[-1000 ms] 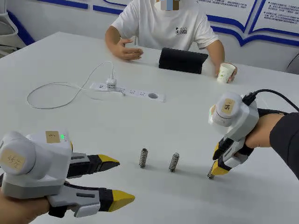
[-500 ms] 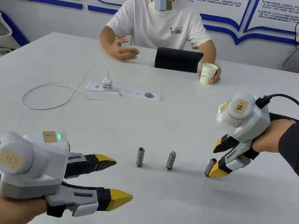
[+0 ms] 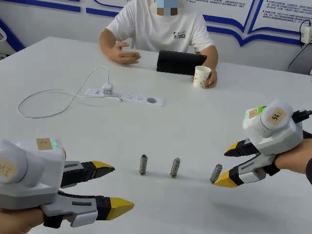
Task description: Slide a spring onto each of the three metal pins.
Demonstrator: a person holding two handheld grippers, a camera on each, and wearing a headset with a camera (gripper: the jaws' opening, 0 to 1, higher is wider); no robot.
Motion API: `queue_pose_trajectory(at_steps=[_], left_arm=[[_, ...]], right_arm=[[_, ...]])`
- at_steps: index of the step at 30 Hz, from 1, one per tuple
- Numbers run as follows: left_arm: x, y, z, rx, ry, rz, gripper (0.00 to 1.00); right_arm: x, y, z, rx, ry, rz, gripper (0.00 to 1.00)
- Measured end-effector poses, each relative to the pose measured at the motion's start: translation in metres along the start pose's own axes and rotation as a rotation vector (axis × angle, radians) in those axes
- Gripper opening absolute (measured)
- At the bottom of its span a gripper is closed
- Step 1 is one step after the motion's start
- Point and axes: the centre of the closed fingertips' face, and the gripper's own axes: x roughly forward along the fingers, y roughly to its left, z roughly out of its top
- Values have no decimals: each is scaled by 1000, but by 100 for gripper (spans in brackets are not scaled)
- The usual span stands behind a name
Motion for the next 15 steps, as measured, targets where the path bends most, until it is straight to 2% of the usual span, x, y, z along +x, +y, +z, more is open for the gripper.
queue_pose_trajectory(at_steps=[6,15], left_arm=[[-2,1,0,-8,-4,9,57],[-7,2,1,-9,-8,15,59]], right_arm=[[-13,7,5,33,-89,-28,55],[-23,21,2,67,-164,-54,54]])
